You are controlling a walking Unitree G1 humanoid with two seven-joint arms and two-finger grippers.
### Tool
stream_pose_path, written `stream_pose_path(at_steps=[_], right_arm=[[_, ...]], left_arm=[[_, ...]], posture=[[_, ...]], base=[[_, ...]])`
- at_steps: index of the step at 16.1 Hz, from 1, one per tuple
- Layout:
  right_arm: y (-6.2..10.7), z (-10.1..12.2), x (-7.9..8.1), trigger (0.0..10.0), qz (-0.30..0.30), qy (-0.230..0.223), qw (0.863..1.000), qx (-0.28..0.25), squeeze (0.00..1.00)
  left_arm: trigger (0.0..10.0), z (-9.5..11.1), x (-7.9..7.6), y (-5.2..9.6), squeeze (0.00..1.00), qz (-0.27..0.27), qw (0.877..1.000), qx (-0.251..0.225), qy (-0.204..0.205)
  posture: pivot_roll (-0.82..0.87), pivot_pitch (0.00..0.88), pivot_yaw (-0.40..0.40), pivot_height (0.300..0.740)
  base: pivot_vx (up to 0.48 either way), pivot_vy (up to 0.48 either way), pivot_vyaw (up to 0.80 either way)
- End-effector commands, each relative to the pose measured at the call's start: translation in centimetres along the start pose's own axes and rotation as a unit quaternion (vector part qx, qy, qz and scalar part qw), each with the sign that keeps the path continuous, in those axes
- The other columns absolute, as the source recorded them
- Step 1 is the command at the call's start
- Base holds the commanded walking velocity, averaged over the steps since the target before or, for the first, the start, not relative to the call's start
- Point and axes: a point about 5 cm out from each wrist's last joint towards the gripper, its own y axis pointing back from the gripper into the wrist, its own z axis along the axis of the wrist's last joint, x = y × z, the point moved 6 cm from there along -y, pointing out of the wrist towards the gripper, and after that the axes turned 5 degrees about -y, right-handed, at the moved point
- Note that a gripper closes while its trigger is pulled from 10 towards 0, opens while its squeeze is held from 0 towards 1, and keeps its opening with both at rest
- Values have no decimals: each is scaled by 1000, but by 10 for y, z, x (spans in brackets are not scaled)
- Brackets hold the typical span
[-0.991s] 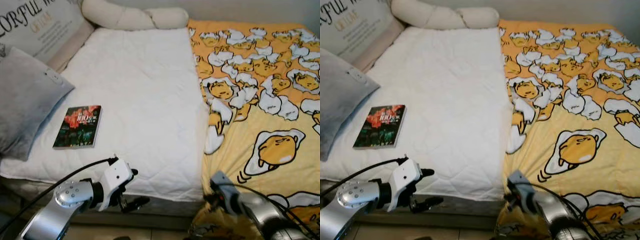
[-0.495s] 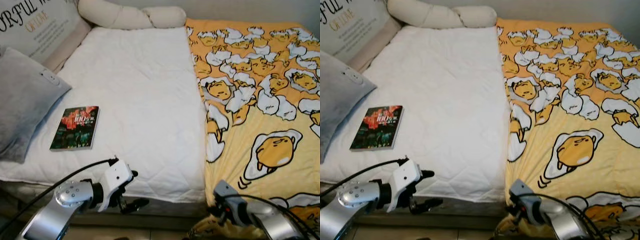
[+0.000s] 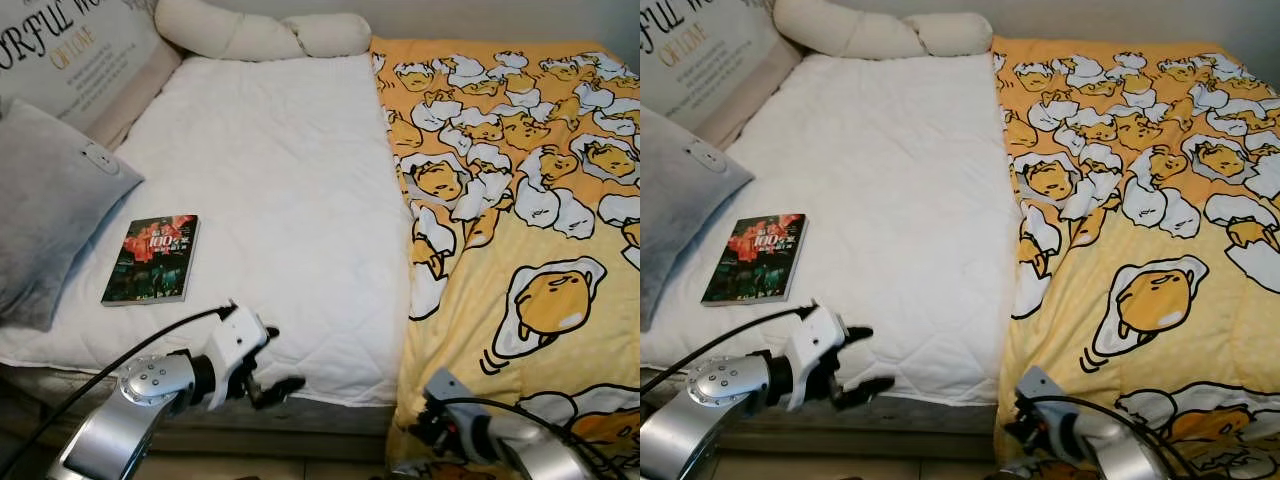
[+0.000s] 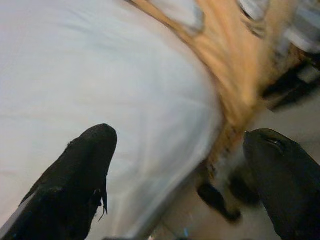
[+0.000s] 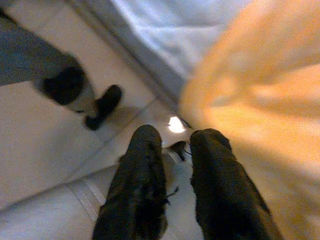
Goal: Clean up the room
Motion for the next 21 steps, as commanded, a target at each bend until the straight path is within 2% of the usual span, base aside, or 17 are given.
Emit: stream_pose_path(at_steps=[1, 2, 3, 4, 6, 7, 8, 9, 11, 13, 15, 16, 18, 21], right_arm=[[10, 13, -14, 10000, -38, 22, 999, -20, 1000], [32, 41, -25, 10000, -75, 40, 994, -73, 1000], [44, 56, -26, 10000, -83, 43, 991, -98, 1000], [64, 84, -21, 10000, -92, 47, 984, -147, 1000], [81, 111, -9, 10000, -86, 47, 976, -195, 1000], [92, 140, -10, 10000, -117, 42, 958, -259, 1000], [94, 150, -20, 10000, -157, 20, 944, -288, 1000], [88, 159, -35, 10000, -219, -20, 922, -317, 1000], [83, 164, -40, 10000, -273, -56, 901, -331, 1000], [82, 166, -36, 10000, -277, -60, 899, -334, 1000], [77, 165, -31, 10000, -278, -87, 894, -339, 1000], [76, 164, -32, 10000, -280, -96, 891, -344, 1000], [73, 159, -36, 10000, -291, -93, 890, -339, 1000], [71, 153, -41, 10000, -301, -96, 888, -335, 1000]], left_arm=[[10000, 2, 13, 4, 373, 43, 999, -15, 16], [10000, 10, 25, 7, 365, 105, 992, -56, 49], [10000, 13, 30, 9, 373, 129, 987, -73, 58], [10000, 17, 40, 13, 373, 181, 976, -94, 73], [10000, 20, 50, 16, 380, 225, 963, -112, 93], [10000, 25, 59, 19, 384, 268, 949, -127, 104], [10000, 28, 62, 19, 384, 286, 944, -131, 103], [10000, 32, 64, 16, 380, 300, 941, -130, 88], [10000, 34, 65, 13, 384, 310, 939, -128, 78], [10000, 35, 66, 14, 384, 317, 936, -130, 80], [10000, 34, 68, 15, 380, 335, 930, -127, 82], [10000, 32, 71, 16, 376, 346, 927, -123, 80], [10000, 26, 87, 21, 384, 389, 912, -106, 75], [10000, 23, 94, 25, 380, 402, 907, -100, 70]], posture=[[13, 0, 36, 740], [-23, 0, 35, 740], [-34, 0, 30, 740], [-39, 0, 26, 740], [-45, 0, 21, 740], [-56, 0, 19, 740], [-54, 0, 20, 740], [-50, 0, 17, 740], [-40, 0, 15, 740], [-40, 0, 15, 740], [-29, 0, 22, 740], [-30, 0, 26, 740], [-33, 0, 38, 740], [-34, 0, 41, 740]], base=[[0, 0, 0], [0, 0, 0], [0, 0, 0], [0, 0, 0], [0, 0, 0], [0, -326, 0], [0, -454, 0], [0, -480, 0], [0, -480, 0], [0, -480, 0], [0, -480, 0], [0, -480, 0], [0, -480, 0], [0, -480, 0]])
